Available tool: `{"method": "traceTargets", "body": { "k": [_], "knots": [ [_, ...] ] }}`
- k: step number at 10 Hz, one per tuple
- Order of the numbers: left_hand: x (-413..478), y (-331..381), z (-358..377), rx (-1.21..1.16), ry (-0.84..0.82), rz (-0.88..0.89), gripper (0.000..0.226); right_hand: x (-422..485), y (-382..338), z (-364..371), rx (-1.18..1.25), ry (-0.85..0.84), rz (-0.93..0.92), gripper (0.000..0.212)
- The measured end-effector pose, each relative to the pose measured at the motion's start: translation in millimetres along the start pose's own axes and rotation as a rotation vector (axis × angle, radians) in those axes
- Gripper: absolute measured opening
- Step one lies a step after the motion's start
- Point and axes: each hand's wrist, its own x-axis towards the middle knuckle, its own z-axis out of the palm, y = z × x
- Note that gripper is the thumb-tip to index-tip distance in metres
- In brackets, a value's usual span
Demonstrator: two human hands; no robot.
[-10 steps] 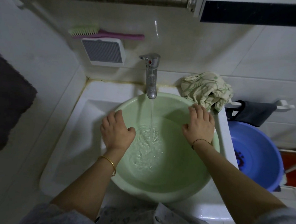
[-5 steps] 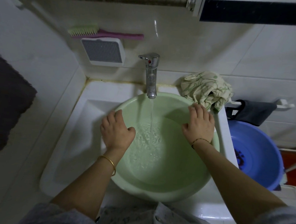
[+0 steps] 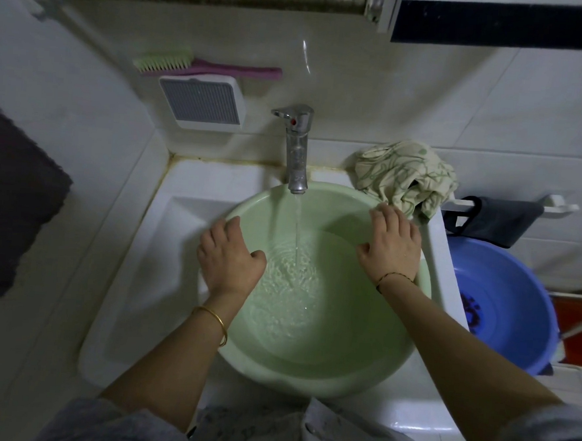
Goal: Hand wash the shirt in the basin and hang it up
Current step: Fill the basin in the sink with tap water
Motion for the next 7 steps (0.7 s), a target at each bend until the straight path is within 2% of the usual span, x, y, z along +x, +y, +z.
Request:
{"method": "traceTargets", "body": {
  "k": [7],
  "knots": [
    [-0.2, 0.2, 0.6, -0.007, 0.025, 0.014, 0.069, 0.0, 0.5, -0.7, -0.015, -0.011, -0.002, 0.063]
  ]
}}
